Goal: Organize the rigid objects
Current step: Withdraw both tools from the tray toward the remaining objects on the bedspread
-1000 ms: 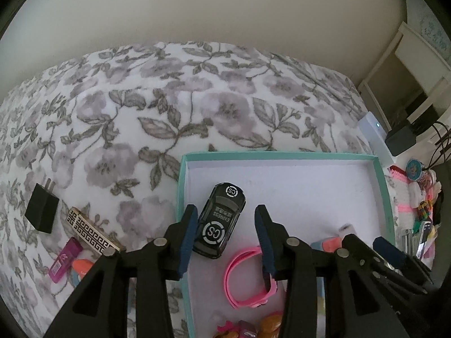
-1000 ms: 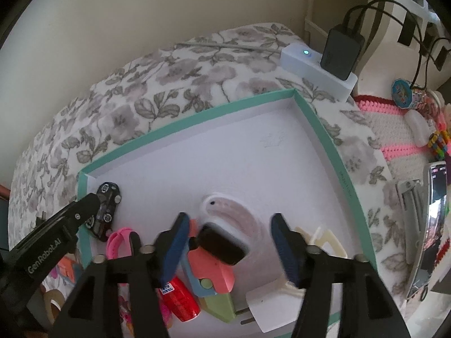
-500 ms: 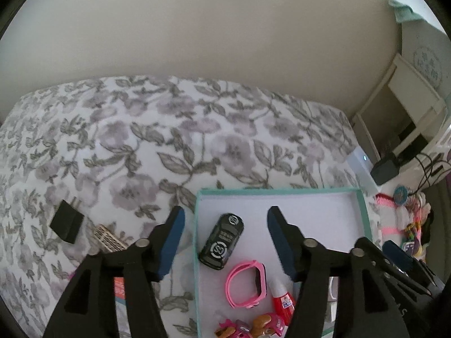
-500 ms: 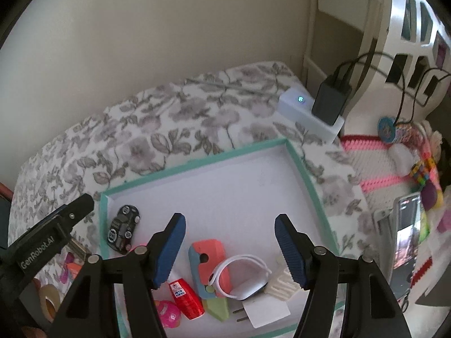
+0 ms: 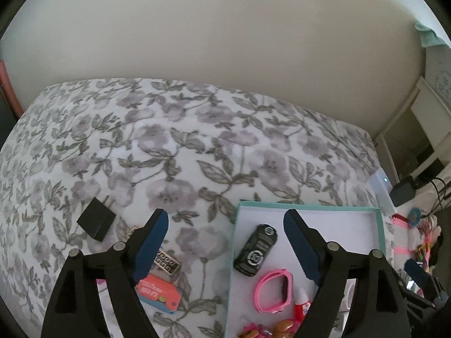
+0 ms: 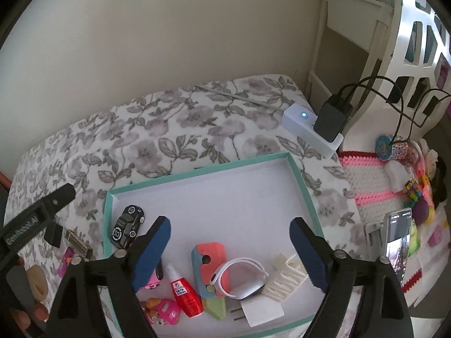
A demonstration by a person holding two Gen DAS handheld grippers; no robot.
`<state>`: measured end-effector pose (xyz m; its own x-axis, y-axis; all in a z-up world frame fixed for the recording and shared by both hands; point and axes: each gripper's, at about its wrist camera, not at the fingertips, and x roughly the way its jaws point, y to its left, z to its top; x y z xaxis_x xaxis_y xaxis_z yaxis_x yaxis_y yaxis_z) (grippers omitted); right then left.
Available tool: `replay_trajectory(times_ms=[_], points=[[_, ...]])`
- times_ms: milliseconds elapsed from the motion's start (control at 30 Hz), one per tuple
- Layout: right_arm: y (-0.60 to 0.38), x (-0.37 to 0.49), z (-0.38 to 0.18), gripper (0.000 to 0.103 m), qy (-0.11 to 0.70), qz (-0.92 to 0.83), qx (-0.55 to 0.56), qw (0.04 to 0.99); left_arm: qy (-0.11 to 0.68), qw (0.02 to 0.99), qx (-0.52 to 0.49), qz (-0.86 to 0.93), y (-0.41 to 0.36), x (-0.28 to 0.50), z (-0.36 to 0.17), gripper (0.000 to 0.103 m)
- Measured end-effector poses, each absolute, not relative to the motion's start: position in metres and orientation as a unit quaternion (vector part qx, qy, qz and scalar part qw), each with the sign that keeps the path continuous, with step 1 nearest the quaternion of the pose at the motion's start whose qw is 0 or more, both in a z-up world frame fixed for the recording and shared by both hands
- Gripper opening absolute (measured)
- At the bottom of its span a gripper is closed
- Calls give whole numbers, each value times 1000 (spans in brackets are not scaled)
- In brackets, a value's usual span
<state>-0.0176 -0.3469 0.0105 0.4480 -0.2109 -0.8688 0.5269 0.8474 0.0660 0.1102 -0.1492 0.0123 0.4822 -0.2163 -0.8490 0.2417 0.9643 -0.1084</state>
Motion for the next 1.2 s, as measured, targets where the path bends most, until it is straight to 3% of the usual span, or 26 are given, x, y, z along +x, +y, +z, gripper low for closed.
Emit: replay_trajectory(times_ms=[67, 233, 333, 1200], points=[[-346, -17, 9, 101, 477, -218, 163, 836, 491, 862, 14, -125, -145, 112, 11, 85], [-340, -14, 8, 103, 476, -211, 158, 839, 491, 864, 18, -106, -136, 115, 7, 87], [-338, -13, 7, 103, 477, -210, 153, 839, 488, 867, 21, -95, -128, 117, 6, 102], [-240, 31, -6, 103, 484, -84, 155, 857, 488, 871, -50, 35, 36, 131, 15, 102]])
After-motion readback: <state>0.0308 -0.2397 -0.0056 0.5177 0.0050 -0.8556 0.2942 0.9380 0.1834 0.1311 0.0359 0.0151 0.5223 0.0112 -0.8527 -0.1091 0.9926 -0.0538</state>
